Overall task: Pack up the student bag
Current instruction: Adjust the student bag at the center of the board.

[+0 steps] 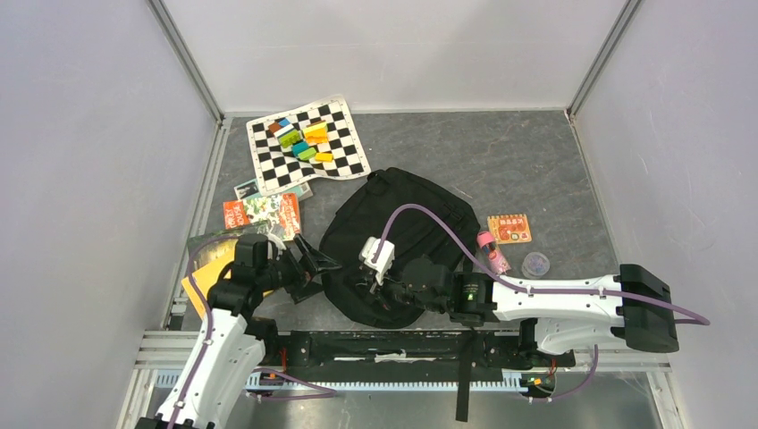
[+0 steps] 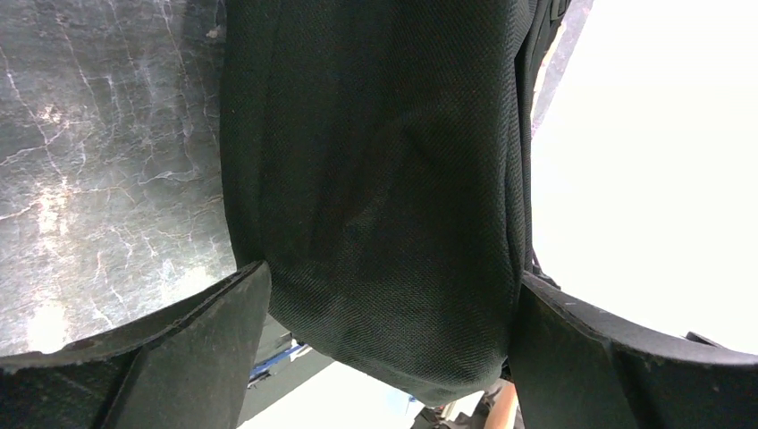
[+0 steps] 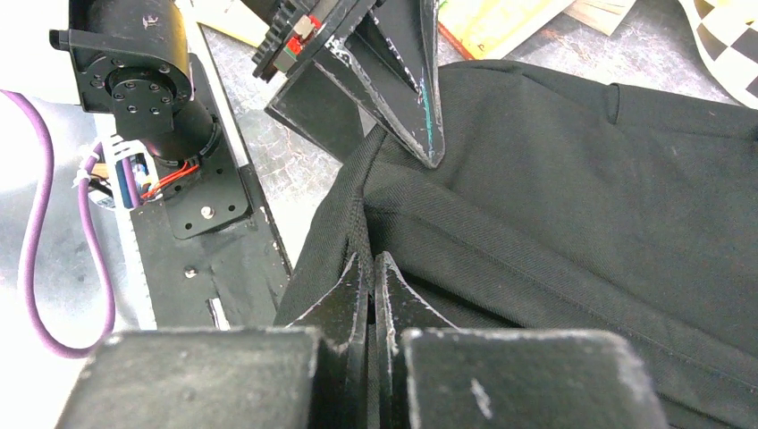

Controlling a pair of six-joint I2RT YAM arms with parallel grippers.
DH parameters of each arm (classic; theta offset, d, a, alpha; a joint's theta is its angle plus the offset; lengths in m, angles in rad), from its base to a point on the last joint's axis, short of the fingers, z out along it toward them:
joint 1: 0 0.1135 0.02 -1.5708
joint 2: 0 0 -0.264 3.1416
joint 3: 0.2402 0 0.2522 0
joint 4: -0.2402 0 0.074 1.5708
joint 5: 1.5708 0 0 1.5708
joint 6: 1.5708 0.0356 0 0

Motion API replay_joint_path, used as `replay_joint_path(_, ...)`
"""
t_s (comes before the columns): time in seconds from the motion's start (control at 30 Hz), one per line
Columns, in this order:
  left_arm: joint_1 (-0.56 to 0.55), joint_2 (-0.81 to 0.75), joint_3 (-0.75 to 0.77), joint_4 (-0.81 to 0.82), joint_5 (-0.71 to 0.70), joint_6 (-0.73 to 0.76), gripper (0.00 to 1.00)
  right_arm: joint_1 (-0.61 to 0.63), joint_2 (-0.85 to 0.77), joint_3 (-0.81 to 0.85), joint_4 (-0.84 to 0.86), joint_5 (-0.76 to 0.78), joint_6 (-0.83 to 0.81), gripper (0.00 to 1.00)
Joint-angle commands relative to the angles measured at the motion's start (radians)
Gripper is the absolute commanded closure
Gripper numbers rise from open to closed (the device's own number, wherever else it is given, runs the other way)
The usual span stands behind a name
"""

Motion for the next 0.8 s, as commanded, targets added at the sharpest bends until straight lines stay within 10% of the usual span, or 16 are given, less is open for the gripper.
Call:
replay_joint_path(0.0, -0.003, -0.017, -0.041, 0.093, 0.041, -0.081, 0.04, 0.000, -0.027, 0.043, 0.125, 0.028, 0.001, 1.00)
replay_joint_path(0.5, -0.003, -0.026, -0.015, 0.200, 0.072, -0.149, 0.78, 0.002, -0.018, -0.024, 0.065, 0.057, 0.002, 0.99)
replay_joint_path(0.67, -0.003, -0.015, 0.024, 0.212, 0.069, -0.157, 0.97, 0.022, -0.058, -0.036, 0.015, 0.068, -0.044, 0.30)
replay_joint_path(0.77, -0.002, -0.009, 0.048, 0.212, 0.055, -0.163, 0.98, 0.064, -0.105, -0.064, -0.003, 0.116, -0.093, 0.18)
